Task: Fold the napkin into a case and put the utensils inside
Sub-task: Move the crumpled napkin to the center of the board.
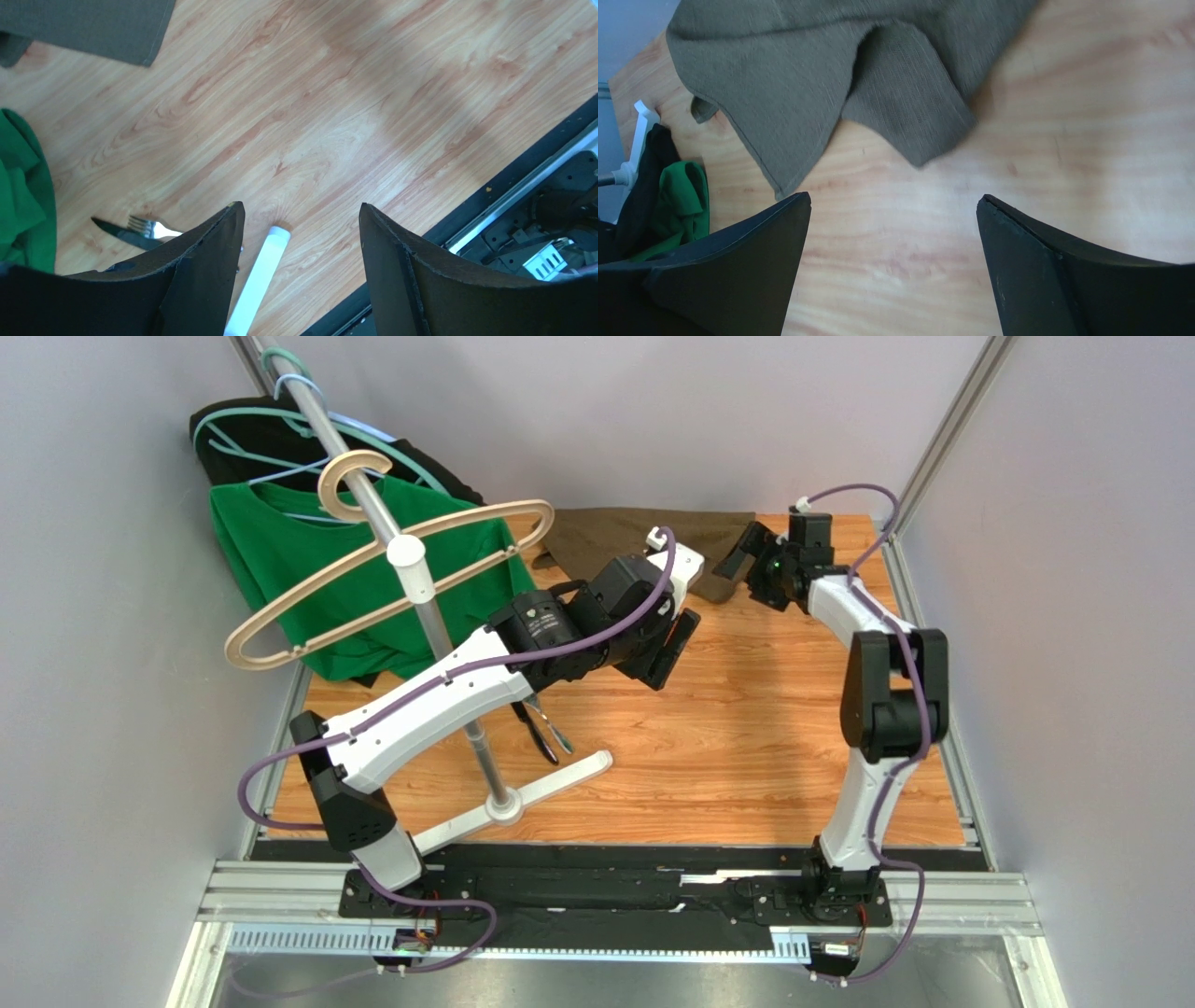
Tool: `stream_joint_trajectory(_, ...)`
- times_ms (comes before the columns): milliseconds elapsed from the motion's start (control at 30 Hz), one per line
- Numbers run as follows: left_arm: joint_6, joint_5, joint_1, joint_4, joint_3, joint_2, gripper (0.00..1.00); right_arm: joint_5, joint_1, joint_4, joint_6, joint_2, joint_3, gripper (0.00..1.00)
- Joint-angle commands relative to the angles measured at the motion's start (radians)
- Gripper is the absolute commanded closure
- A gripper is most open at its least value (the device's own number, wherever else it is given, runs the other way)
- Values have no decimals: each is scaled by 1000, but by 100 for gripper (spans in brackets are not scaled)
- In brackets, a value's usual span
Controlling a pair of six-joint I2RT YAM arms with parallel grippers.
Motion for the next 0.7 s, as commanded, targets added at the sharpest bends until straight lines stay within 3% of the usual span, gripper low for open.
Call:
stream_joint_trajectory(0, -49, -4, 29, -94, 44, 43, 35, 32, 39, 51, -57, 134, 182, 8)
stream_joint_trajectory(133, -6, 31, 29, -88, 72, 53, 37, 75, 59, -3, -45, 266, 329, 14)
stream_joint_trajectory(267, 13, 76, 25, -83, 63, 54, 39, 245, 99, -141, -88, 344, 432, 18)
stream_joint_trajectory(367, 17, 10, 0, -100, 69, 66, 38, 371, 114, -180, -106, 383, 458, 22)
stream_joint_trajectory(500, 33, -32, -61, -125, 153, 144, 39, 399, 119, -220, -125, 417, 486, 29)
stream_joint_trajectory(533, 11, -20, -64, -125, 165, 157, 46, 391, 119, -221, -135, 417, 484, 41)
stream_joint_trajectory(600, -19, 7, -66, -122, 178, 195, 59, 377, 117, -239, -141, 415, 476, 55)
stream_joint_trajectory(633, -24, 4, -63, -120, 175, 207, 69, 380, 117, -247, -151, 411, 469, 70)
stream_joint_trajectory(667, -27, -16, -64, -122, 176, 218, 73, 408, 117, -271, -148, 402, 460, 78)
